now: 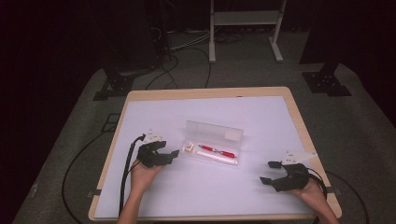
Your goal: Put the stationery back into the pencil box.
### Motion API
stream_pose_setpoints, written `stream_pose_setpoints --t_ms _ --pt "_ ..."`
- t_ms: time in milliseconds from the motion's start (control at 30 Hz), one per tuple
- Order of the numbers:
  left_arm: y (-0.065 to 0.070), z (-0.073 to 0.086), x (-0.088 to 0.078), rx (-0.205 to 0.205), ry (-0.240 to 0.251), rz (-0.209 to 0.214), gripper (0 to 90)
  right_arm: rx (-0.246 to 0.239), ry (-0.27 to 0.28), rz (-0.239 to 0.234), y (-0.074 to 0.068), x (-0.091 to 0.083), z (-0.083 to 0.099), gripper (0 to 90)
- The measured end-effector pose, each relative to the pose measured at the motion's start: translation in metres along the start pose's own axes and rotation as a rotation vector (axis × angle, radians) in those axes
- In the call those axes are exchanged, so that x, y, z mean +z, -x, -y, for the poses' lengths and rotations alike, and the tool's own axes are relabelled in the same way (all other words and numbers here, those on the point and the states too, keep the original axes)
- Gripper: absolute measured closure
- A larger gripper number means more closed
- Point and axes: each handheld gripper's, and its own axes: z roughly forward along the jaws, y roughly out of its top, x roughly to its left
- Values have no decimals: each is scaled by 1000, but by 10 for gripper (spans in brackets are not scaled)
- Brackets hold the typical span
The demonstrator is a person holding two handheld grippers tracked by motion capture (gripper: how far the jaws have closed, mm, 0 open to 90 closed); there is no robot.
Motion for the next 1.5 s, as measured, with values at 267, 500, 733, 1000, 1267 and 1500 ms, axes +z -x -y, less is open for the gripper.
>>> stream_pose_setpoints --t_ms 267,500,733,1000,1267,1500 --pt "-4 7 -6 -8 -2 0 260 -2 -1 1 0 0 0 239" --pt "-5 9 -8 -14 4 0 255 -3 -6 1 0 1 1 239" --pt "-6 11 -12 -14 0 3 247 -1 -7 1 0 1 1 239" --pt "-10 16 -14 -31 -1 14 223 1 -7 2 1 1 2 239" --pt "-13 20 -17 -38 0 3 200 0 -9 3 1 2 2 239" --pt "-14 24 -21 -40 -3 3 191 0 -12 4 0 2 2 239"
